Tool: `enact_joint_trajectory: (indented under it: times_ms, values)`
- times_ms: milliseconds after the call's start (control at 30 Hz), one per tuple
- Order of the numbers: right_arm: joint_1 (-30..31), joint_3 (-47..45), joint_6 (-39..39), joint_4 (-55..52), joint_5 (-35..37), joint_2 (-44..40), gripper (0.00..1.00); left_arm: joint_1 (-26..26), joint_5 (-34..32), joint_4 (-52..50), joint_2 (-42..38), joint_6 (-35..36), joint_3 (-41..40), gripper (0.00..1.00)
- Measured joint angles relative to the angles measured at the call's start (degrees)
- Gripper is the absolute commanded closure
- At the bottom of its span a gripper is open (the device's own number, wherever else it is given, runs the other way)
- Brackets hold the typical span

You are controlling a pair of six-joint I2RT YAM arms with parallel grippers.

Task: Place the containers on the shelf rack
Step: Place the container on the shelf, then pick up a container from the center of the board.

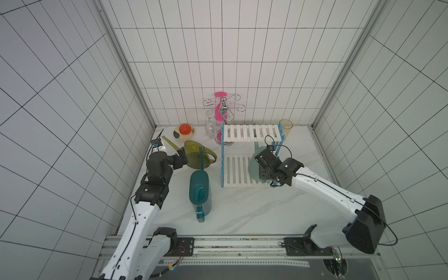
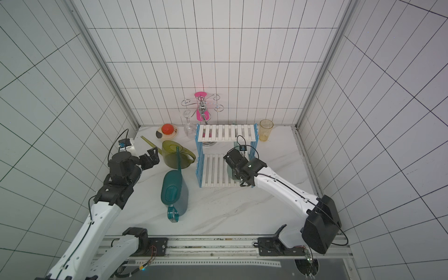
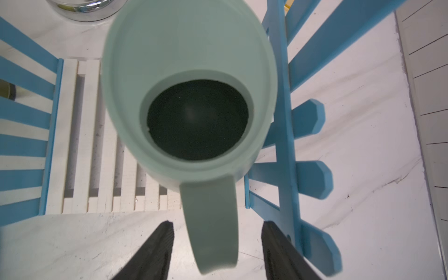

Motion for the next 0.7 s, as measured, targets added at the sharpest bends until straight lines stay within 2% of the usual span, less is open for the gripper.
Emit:
enact_joint_trajectory:
  times_ms: [267,333,467,600,700]
  values:
    - [0.09,0.0,-1.49,-0.09,-1.36,-11.82,0.15,-0.96,0.61,-8.13,-0.83,-3.04,4.61,0.02]
    - [0.09,0.0,-2.29,-0.28,-1.64,-13.64,0.03,-3.48,0.66,-11.87,-2.1,-4.96,5.4,0.02]
    - [0.09,0.0,-4.11,-0.83,-2.38,-14.78,0.01,-12.68,-1.6,-19.69,-4.5,-8.72,8.76,0.02]
    - [0.09,0.0,-5.44,-1.05,-2.62,-15.58,0.01,-23.17,-7.43,-28.57,-5.77,-13.73,14.12,0.02]
    - [0.07,0.0,-6.05,-1.18,-2.67,-16.09,0.01,-28.44,-11.72,-36.76,-4.52,-17.99,19.19,0.02]
